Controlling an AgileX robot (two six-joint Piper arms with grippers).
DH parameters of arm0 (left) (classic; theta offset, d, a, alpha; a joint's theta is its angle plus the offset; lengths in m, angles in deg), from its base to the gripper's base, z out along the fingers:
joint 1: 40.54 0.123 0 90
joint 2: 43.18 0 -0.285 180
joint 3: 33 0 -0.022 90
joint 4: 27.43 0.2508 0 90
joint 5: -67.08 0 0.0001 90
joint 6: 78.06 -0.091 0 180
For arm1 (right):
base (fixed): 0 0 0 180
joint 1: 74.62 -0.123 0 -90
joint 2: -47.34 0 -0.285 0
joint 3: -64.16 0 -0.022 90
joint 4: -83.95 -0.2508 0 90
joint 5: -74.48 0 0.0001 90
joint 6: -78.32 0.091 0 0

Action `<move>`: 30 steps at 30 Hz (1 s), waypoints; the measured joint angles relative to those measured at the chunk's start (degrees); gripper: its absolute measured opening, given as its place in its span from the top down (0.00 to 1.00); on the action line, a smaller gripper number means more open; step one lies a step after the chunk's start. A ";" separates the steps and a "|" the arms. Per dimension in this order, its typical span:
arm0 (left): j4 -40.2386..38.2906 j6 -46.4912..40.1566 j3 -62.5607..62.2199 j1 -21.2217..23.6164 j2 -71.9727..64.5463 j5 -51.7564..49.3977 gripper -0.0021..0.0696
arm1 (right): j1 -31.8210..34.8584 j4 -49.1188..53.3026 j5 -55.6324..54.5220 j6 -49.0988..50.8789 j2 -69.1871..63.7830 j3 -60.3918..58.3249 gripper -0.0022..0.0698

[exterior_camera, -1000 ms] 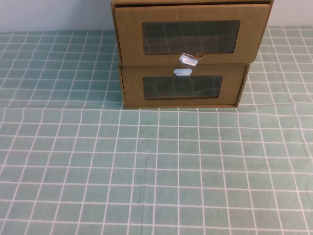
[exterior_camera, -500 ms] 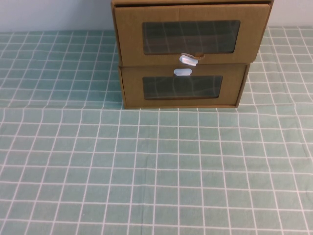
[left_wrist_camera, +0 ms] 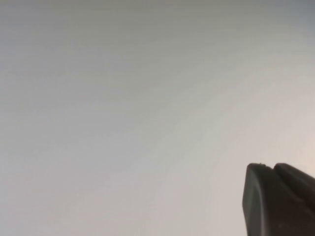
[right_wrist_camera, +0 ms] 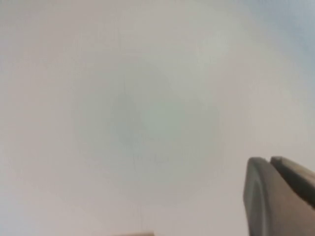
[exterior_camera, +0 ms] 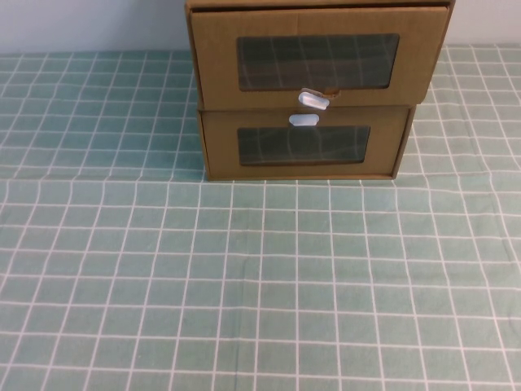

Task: Open the shoe box
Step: 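Pull the top drawer of the cardboard box fully open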

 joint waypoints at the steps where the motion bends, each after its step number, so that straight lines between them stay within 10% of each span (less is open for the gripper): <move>1: 0.00 0.05 -3.17 0.00 -3.22 -5.18 0.98 | 0.00 0.00 3.60 0.00 -2.48 1.82 0.99; 13: -13.94 -0.93 -12.22 0.00 -29.64 -14.29 0.98 | -1.63 -6.79 9.13 -2.38 -19.45 4.24 0.99; 30: -33.64 -39.43 -51.48 -13.90 -73.38 -41.78 0.98 | -31.21 -14.19 19.85 -55.32 -44.74 6.30 0.99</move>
